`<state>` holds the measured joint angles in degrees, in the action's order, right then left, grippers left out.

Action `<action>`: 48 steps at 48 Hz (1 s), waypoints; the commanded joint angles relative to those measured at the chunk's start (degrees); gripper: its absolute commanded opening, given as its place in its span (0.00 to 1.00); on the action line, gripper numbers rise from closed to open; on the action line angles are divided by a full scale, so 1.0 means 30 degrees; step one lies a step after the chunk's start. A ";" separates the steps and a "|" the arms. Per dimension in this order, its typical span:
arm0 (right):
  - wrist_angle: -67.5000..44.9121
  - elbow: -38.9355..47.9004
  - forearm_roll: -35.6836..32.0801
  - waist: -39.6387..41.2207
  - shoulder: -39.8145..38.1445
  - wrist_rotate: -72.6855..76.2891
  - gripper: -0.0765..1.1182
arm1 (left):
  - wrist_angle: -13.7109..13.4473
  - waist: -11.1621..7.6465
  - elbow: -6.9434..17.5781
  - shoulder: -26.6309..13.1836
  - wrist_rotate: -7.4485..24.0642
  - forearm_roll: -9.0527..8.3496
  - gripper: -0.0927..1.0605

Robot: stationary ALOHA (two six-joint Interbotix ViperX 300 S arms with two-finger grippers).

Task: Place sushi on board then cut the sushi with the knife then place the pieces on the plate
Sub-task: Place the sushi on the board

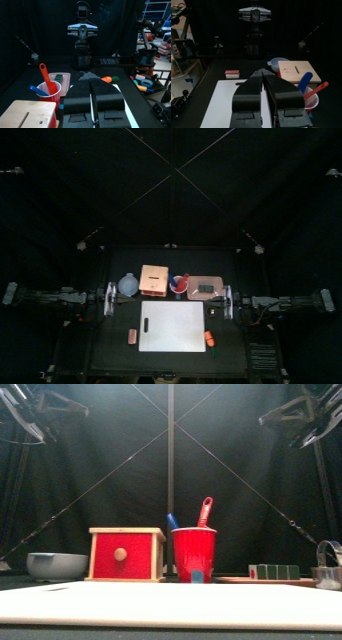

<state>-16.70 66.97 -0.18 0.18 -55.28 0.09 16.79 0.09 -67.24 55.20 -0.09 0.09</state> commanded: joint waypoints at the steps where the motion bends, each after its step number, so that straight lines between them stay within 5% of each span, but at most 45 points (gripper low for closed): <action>1: -0.0059 -0.0029 0.0029 0.0059 0.0352 0.0059 0.11 | 0.0439 -0.0117 0.0264 -0.0820 0.0117 -0.0176 0.05; 11: 0.1377 -0.0557 0.0410 0.0293 0.1289 0.0381 0.11 | 0.1201 -0.0176 0.0527 -0.2051 0.0088 -0.0674 0.06; 32: 0.9639 -0.3281 0.1582 0.3662 0.3662 0.0352 0.15 | 0.1611 -0.0205 0.1260 -0.5859 0.0088 -0.0674 0.06; 38: 1.1924 -0.3721 0.1758 0.5127 0.3867 0.0381 0.27 | 0.1611 -0.0205 0.1436 -0.6621 0.0088 -0.0645 0.06; 48: 1.3887 -0.3721 0.1992 0.7324 0.4277 0.0264 0.62 | 0.1611 -0.0205 0.1523 -0.7617 0.0088 -0.0645 0.06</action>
<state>24.26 57.04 5.89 20.48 -42.45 0.88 21.09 -0.44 -64.25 33.05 0.18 -1.76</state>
